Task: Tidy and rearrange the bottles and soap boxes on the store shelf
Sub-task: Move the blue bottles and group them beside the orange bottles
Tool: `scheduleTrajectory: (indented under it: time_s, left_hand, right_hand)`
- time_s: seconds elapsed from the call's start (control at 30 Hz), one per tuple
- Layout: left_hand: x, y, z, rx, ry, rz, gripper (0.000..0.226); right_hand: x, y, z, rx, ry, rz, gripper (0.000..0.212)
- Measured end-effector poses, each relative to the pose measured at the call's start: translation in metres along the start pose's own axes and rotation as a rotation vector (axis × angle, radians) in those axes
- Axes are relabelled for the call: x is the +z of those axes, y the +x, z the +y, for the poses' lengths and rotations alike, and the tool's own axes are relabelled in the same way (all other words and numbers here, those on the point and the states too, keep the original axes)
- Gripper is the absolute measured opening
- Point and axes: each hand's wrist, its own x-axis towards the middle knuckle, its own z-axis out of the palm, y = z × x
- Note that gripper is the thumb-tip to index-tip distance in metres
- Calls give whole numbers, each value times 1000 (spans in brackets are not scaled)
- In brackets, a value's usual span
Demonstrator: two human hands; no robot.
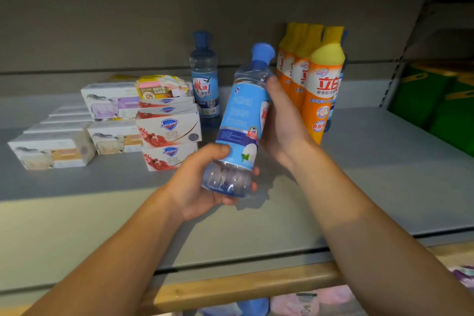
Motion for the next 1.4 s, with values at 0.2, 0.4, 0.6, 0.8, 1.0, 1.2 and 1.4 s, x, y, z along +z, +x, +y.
scheduleTrajectory:
  time_s: [0.2,0.4,0.6,0.8,1.0,1.2,1.4]
  left_hand:
    - [-1,8,-9,139,210,254,35]
    - [3,14,-16,443,908,632,48]
    - [-1,15,-17,464,929,609,19]
    - [10,9,-16,334,554,485,37]
    - [13,5,-17,265,428,424,35]
    - [17,0,-16,346,422,410,14]
    - [22,-9,-10,153,128,134,51]
  right_hand:
    - [-3,0,-3,-114,-98,89,35]
    - [-7,1,2,-205,-302,311,42]
    - [-6,3,5,-216,-312,293,39]
    - [-1,0,6,-161,-199,241,30]
    - [3,-1,9,-127,-183,303,29]
    - [16,-4,-5,-95,-244,289,41]
    - [20,-6,-22,93,-365,374,44]
